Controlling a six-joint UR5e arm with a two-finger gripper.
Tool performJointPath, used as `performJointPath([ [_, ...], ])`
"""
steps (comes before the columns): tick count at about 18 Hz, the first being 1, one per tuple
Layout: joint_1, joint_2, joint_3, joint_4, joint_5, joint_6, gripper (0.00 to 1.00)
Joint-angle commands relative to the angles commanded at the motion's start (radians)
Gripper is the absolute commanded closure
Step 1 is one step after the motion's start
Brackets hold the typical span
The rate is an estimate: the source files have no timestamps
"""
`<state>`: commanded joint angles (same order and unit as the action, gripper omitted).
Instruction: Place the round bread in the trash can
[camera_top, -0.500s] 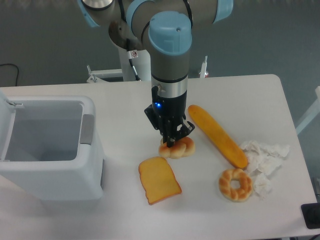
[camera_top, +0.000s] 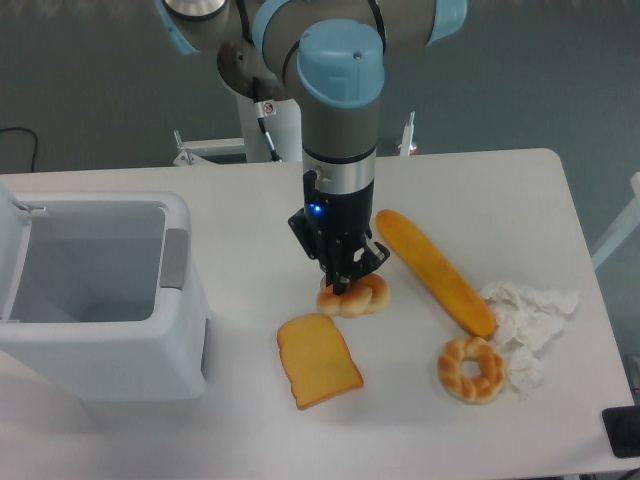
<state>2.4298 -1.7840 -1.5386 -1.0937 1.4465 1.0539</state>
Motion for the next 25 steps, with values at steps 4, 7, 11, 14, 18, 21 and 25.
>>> performJointPath([
  [4,0.009,0.011,0.002,0.0,-0.031,-0.021,0.93],
  [7,0.02,0.018,0.009,0.0,-0.054,-0.058,0.93],
  [11,0.029,0.018,0.034,0.0,-0.103,-0.141,0.93],
  [14,0.046,0.029,0.043,0.003,-0.182,-0.23,0.93],
  [18,0.049,0.057,0.041,0.003,-0.268,-0.302,0.92],
  [21,0.054,0.087,0.034,0.002,-0.308,-0.362,0.92],
  [25,0.046,0.117,0.032,0.0,-0.389,-0.466,0.92],
])
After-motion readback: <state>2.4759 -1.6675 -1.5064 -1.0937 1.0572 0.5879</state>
